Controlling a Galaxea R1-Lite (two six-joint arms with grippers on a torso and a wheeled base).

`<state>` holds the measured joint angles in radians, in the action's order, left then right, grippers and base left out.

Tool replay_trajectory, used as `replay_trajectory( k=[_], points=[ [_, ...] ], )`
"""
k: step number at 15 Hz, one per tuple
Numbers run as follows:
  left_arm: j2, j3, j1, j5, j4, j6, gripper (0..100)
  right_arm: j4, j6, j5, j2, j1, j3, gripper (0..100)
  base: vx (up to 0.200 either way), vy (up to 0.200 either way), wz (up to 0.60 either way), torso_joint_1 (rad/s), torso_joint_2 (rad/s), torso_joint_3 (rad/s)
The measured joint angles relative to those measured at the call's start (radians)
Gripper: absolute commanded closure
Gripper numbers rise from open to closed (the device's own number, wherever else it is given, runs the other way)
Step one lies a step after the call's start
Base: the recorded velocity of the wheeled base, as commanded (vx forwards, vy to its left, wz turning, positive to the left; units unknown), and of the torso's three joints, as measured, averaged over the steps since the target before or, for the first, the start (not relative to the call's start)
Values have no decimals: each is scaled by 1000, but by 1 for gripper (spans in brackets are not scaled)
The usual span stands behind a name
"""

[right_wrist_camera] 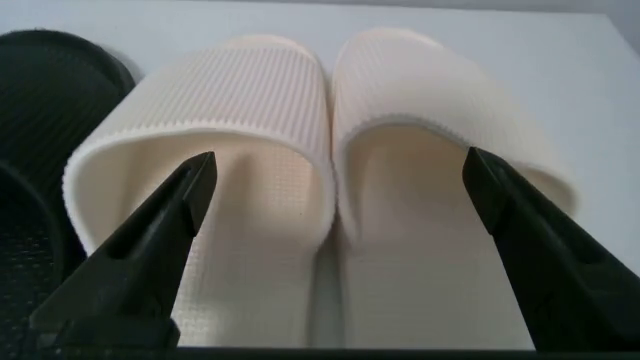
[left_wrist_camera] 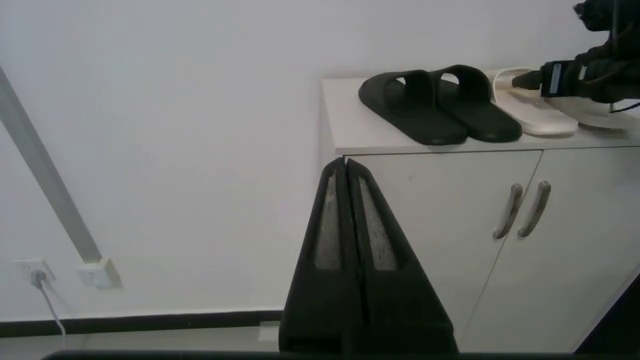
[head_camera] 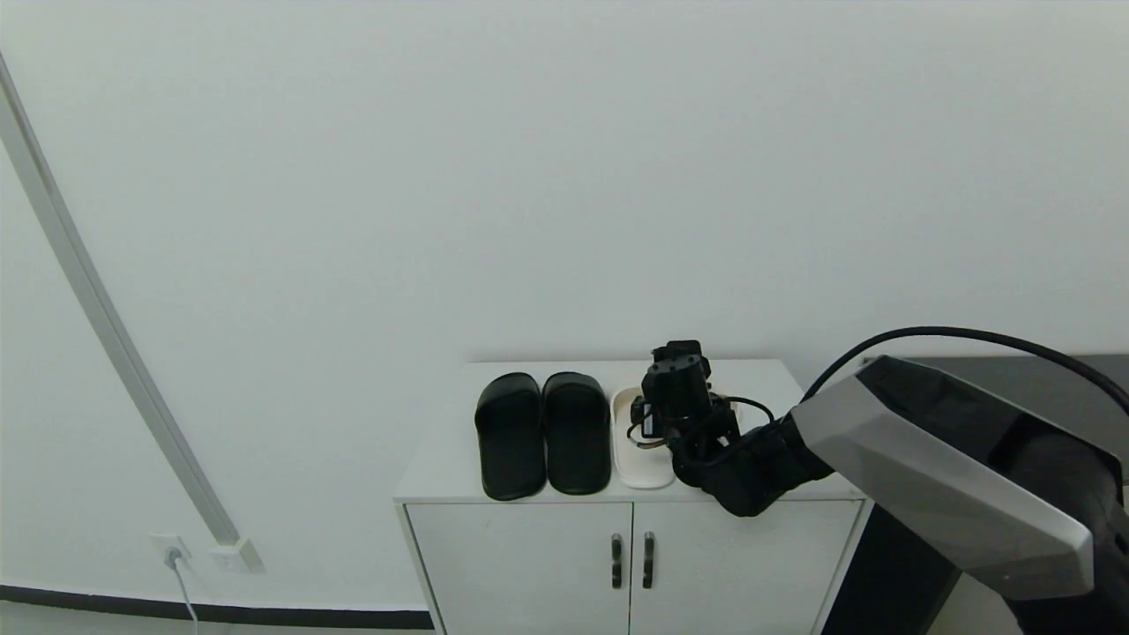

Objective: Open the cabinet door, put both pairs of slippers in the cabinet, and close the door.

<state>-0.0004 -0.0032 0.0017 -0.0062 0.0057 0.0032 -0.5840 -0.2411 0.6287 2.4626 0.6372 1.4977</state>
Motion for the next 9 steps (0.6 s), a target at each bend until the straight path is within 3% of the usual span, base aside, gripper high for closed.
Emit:
replay_trajectory(
  k=[6,7,9],
  points=[
    [0,0,0,0,0,0,100,-2,-1,-37,55,-32,62,0,0,0,0,0,0,0],
    [0,0,-1,0,0,0,100,-2,-2,-37,58,-34,63,100,0,0,0,0,0,0],
    [0,0,0,0,0,0,100,-2,-2,-37,58,-36,61,100,0,0,0,0,0,0]
  ],
)
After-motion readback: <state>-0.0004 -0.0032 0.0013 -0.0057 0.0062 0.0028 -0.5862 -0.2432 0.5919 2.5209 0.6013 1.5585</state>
